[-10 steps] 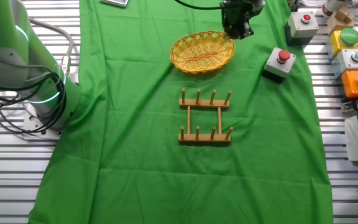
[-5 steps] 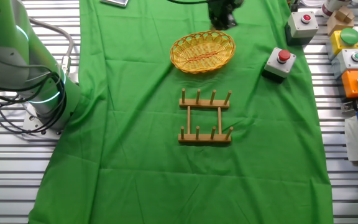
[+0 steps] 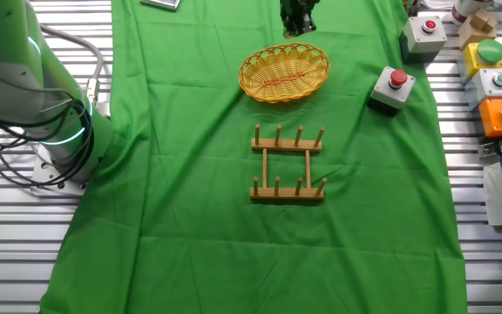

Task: Put the dish on the dish rack

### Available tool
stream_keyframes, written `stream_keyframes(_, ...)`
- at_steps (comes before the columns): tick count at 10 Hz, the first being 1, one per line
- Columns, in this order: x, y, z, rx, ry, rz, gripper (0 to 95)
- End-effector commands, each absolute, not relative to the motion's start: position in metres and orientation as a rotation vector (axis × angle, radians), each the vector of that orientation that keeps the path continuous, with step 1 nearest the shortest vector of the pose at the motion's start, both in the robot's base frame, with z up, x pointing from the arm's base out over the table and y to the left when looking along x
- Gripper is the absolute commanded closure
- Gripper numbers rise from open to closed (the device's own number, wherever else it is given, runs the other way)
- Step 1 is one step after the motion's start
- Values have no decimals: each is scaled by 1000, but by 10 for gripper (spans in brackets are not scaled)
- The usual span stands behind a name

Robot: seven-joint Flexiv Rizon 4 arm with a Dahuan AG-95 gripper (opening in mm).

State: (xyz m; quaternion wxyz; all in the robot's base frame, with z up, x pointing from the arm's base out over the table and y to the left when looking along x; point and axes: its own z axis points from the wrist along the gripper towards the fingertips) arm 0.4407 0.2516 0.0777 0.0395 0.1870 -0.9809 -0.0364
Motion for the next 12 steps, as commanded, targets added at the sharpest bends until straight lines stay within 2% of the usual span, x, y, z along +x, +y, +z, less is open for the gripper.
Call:
stream_keyframes(1,440,250,79,576,-3006,-116,950)
stream_keyframes(12,440,250,78,675,-2964,-147,950)
